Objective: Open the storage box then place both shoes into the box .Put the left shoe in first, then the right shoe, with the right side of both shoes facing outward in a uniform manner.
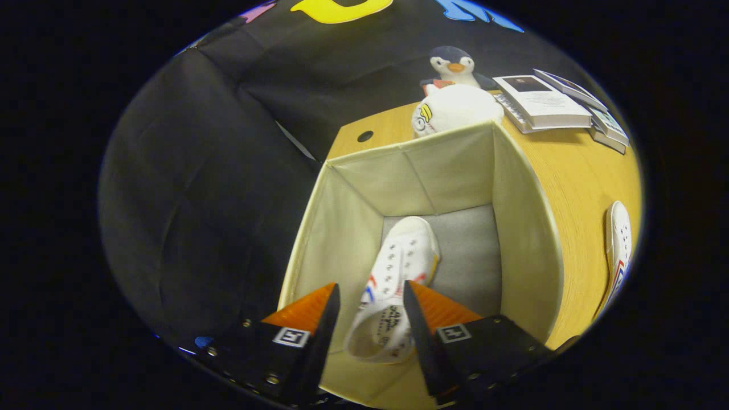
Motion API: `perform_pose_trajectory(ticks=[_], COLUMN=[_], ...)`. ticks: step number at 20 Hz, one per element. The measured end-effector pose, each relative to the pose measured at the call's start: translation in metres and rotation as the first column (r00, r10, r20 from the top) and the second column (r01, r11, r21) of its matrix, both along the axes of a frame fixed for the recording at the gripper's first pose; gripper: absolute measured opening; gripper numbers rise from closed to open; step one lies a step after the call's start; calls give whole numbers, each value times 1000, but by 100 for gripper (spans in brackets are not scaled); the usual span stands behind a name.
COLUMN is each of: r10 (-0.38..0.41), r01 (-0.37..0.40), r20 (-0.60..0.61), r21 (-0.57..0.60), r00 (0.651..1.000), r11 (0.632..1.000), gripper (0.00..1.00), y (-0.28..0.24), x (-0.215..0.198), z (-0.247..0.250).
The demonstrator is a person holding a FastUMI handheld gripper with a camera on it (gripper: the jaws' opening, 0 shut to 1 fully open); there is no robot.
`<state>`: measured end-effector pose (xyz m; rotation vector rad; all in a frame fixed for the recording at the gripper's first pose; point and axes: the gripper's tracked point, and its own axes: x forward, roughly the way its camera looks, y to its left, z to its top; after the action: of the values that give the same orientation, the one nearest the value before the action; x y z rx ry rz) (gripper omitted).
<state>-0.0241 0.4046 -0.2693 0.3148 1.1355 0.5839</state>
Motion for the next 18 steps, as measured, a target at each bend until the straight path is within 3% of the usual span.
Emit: perform_pose_trajectory(ticks=[2, 8, 12, 18], r10=[32, 44, -24, -84], r01=[-30, -50, 3, 78], r20=[74, 217, 264, 296], r21=[-28, 23, 79, 32], r00=[997, 975, 964, 952], r11=[999, 998, 997, 996], gripper=[98, 98, 98, 98], y=[-14, -58, -101, -177], x=[5, 12, 26, 40], z=[11, 54, 78, 78])
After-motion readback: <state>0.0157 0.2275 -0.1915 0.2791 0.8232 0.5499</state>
